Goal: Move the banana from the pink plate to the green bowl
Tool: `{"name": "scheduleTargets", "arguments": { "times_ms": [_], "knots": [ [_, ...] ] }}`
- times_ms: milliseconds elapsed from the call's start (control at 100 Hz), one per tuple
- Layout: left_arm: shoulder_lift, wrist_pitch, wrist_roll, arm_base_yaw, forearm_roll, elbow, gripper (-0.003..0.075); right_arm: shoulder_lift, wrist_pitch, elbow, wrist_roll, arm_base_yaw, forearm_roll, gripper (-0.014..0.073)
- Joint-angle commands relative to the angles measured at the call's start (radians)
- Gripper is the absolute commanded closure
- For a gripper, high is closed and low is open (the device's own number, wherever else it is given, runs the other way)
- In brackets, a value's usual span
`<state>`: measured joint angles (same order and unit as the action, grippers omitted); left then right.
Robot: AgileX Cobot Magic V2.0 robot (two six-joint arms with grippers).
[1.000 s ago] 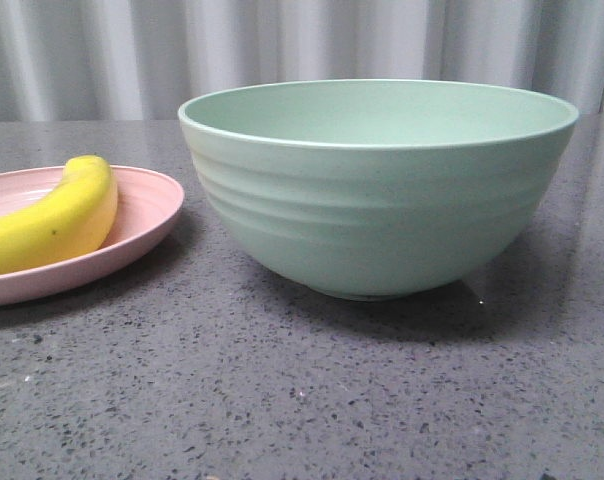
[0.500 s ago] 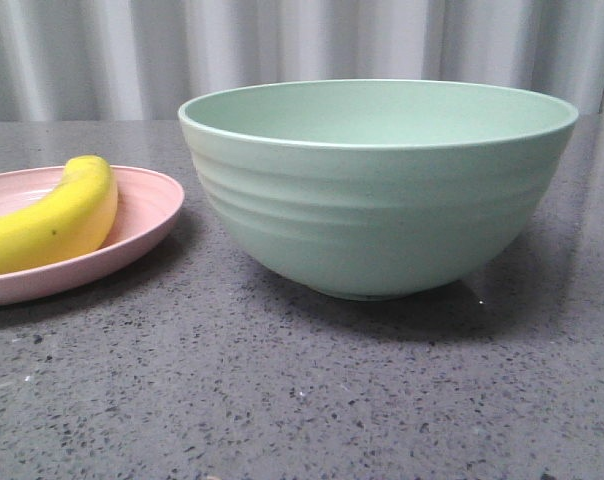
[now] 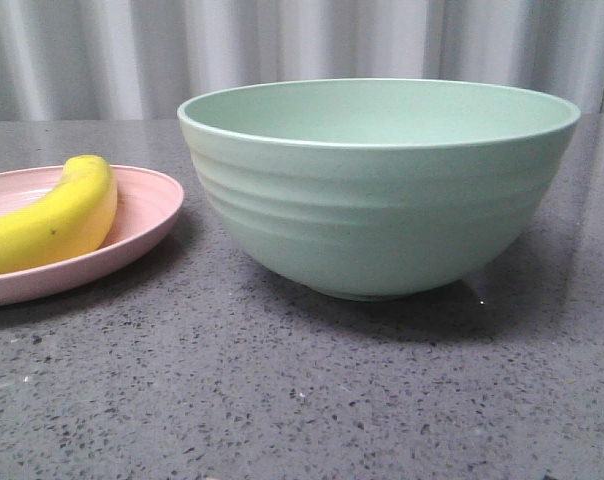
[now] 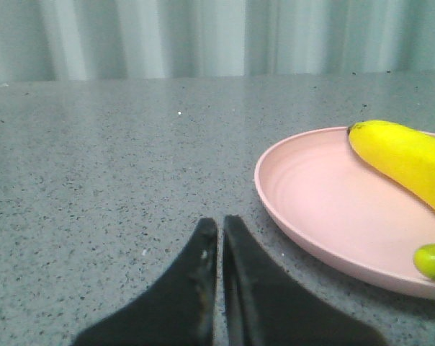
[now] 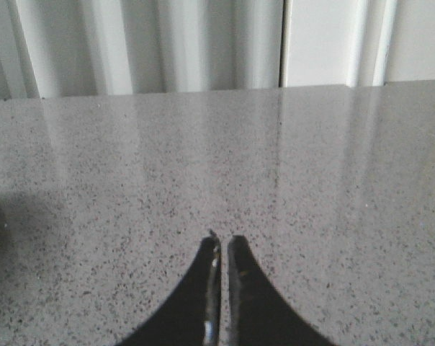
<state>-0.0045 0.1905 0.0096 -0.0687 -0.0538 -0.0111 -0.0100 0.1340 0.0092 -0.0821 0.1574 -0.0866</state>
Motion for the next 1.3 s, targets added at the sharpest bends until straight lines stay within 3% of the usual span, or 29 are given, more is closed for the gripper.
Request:
{"name": "scheduleTargets", "arguments": {
  "times_ms": [0,290,510,600,670,820,870,1020,1290],
  "knots": [
    [0.001,-0.049,-0.010,0.003,-0.014,-0.064,0.0741,-0.012,-0.030,-0.048,0.004,0.007,-0.007,0.0659],
    [0.156,-0.055,-0.010,0.003,-0.015,-0.268,0.0741,0.172,0.019,-0.229,0.004,0.007,0.001,0.0657],
    [0.262,-0.144,-0.010,0.003,-0.015,-0.291,0.0740,0.347,0.140,-0.383,0.004,0.007,0.032,0.0657],
    [0.293,-0.160,-0.010,0.003,-0.015,-0.291,0.0734,0.397,0.123,-0.403,0.004,0.007,0.032,0.0657],
    [0.308,-0.183,-0.010,0.003,-0.015,-0.291,0.0671,0.424,0.112,-0.403,0.004,0.007,0.032,0.0657],
    [0.317,-0.249,-0.010,0.003,-0.020,-0.291,0.0384,0.460,0.143,-0.403,0.004,0.007,0.072,0.0657],
    [0.317,-0.279,-0.010,0.003,-0.044,-0.289,0.0339,0.463,0.141,-0.403,0.004,0.007,0.077,0.0657],
    [0.325,-0.277,-0.010,0.003,-0.056,-0.296,0.0334,0.463,0.141,-0.403,0.004,0.007,0.077,0.0657],
    [0.481,-0.027,-0.010,-0.052,-0.060,-0.441,0.0334,0.463,0.141,-0.403,0.004,0.007,0.077,0.0657]
  ]
}}
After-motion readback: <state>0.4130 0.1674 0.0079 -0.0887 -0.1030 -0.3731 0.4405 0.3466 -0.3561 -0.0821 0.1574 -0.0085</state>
